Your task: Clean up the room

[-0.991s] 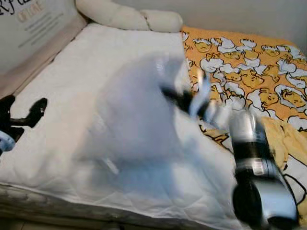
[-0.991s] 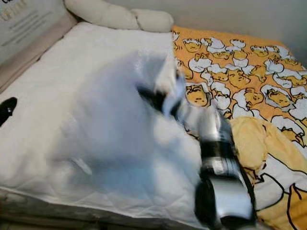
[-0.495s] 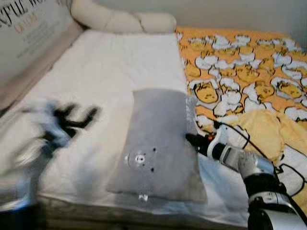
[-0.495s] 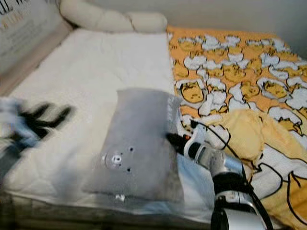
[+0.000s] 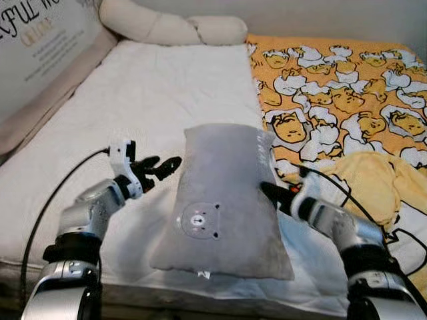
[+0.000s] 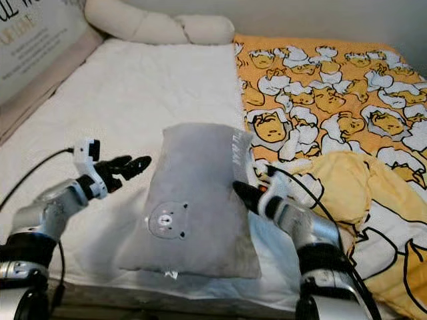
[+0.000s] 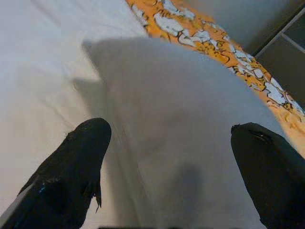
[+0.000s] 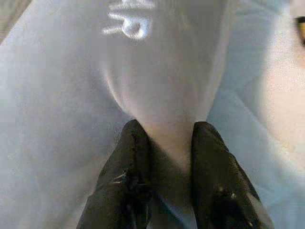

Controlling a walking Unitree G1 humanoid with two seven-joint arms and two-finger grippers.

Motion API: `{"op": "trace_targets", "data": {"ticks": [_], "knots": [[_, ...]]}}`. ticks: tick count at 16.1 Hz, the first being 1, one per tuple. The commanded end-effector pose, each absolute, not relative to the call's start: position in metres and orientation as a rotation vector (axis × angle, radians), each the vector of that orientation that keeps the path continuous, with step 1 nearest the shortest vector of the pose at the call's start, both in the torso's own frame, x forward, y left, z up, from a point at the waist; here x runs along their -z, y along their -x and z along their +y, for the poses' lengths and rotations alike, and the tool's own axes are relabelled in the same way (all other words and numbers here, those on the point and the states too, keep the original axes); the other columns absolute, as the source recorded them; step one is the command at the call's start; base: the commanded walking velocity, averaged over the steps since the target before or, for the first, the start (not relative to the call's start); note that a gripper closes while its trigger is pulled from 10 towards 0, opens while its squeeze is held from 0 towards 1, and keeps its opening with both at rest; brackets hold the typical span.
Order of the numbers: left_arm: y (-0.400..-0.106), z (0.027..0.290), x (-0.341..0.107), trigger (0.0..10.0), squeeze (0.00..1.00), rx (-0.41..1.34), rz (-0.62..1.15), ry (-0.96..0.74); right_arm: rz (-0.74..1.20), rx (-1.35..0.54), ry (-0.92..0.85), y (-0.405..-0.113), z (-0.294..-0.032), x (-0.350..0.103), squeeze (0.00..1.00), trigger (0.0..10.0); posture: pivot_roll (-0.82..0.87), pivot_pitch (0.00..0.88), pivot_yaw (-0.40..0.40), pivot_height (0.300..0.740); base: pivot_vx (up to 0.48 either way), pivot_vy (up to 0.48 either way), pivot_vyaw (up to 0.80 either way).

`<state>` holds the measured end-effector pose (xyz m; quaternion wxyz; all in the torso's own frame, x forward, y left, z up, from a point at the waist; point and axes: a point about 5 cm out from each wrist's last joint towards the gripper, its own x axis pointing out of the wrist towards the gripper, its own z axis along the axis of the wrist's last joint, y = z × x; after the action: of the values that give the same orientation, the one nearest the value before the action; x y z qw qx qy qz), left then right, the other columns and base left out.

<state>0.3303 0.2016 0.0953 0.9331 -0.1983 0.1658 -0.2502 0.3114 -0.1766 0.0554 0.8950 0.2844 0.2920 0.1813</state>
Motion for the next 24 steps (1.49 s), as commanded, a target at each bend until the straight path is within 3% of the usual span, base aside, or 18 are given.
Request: {"op": "trace_targets", "data": {"ticks": [1, 11, 15, 22, 23, 24], "knots": [[-0.331, 0.201, -0.095, 10.0, 1.0, 0.522, 0.33, 0.434, 0.542, -0.357, -0.624, -0.313, -0.189, -0.064, 1.0, 10.0, -0.11, 0.0, 0.027, 0.74, 0.0, 0.0, 0.0], [-0.307, 0.201, -0.062, 10.0, 1.0, 0.651, 0.437, 0.567, 0.549, -0.503, -0.641, -0.291, -0.2, -0.063, 1.0, 10.0, -0.12, 0.0, 0.018, 0.74, 0.0, 0.0, 0.0], [-0.294, 0.19, -0.054, 10.0, 1.0, 0.727, 0.426, 0.74, 0.59, -0.542, -0.711, -0.283, -0.187, -0.053, 1.0, 10.0, -0.12, 0.0, 0.02, 0.74, 0.0, 0.0, 0.0], [-0.279, 0.146, -0.018, 10.0, 1.0, 0.731, 0.581, 0.642, 0.674, -0.543, -0.658, -0.285, -0.147, -0.031, 1.0, 10.0, -0.1, 0.0, -0.002, 0.74, 0.0, 0.0, 0.0], [-0.28, 0.146, -0.017, 5.5, 1.0, 0.72, 0.588, 0.63, 0.677, -0.563, -0.679, -0.286, -0.141, -0.031, 0.49, 10.0, -0.1, 0.0, -0.005, 0.74, 0.0, 0.0, 0.0], [-0.28, 0.147, -0.017, 0.0, 0.0, 0.709, 0.595, 0.58, 0.673, -0.561, -0.68, -0.287, -0.138, -0.03, 0.0, 0.0, -0.09, 0.0, -0.008, 0.74, 0.0, 0.0, 0.0]]}}
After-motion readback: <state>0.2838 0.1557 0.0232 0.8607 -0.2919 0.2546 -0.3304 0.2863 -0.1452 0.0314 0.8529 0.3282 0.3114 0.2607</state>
